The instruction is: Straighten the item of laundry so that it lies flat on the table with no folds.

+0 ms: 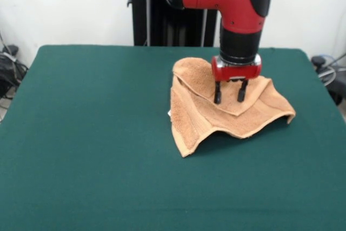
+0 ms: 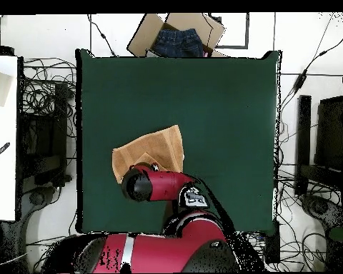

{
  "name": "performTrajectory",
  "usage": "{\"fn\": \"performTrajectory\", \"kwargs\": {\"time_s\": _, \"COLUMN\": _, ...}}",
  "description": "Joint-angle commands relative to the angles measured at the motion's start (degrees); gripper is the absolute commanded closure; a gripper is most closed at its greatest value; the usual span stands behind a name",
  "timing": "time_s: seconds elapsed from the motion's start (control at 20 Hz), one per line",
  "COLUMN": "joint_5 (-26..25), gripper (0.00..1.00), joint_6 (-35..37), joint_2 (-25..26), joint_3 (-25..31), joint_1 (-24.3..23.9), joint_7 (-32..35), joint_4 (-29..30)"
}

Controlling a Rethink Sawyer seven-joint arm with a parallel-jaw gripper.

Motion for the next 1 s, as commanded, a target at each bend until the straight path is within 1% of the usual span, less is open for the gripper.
{"fn": "performTrajectory", "kwargs": {"time_s": 0.05, "joint_5": -1.89, "gripper": 0.00, "joint_6": -3.78, "joint_2": 5.69, "joint_3": -0.45, "joint_1": 0.15, "joint_7": 7.56, "joint_4": -4.49}}
{"fn": "performTrajectory", "kwargs": {"time_s": 0.1, "joint_5": -2.37, "gripper": 0.00, "joint_6": -4.57, "joint_2": 5.70, "joint_3": 0.07, "joint_1": -0.37, "joint_7": 7.44, "joint_4": -4.27}}
{"fn": "performTrajectory", "kwargs": {"time_s": 0.15, "joint_5": -2.99, "gripper": 1.00, "joint_6": -5.15, "joint_2": 5.70, "joint_3": 0.50, "joint_1": -0.82, "joint_7": 7.23, "joint_4": -4.26}}
{"fn": "performTrajectory", "kwargs": {"time_s": 1.0, "joint_5": -3.15, "gripper": 1.00, "joint_6": -6.09, "joint_2": 5.55, "joint_3": 0.62, "joint_1": -1.01, "joint_7": 8.73, "joint_4": -3.79}}
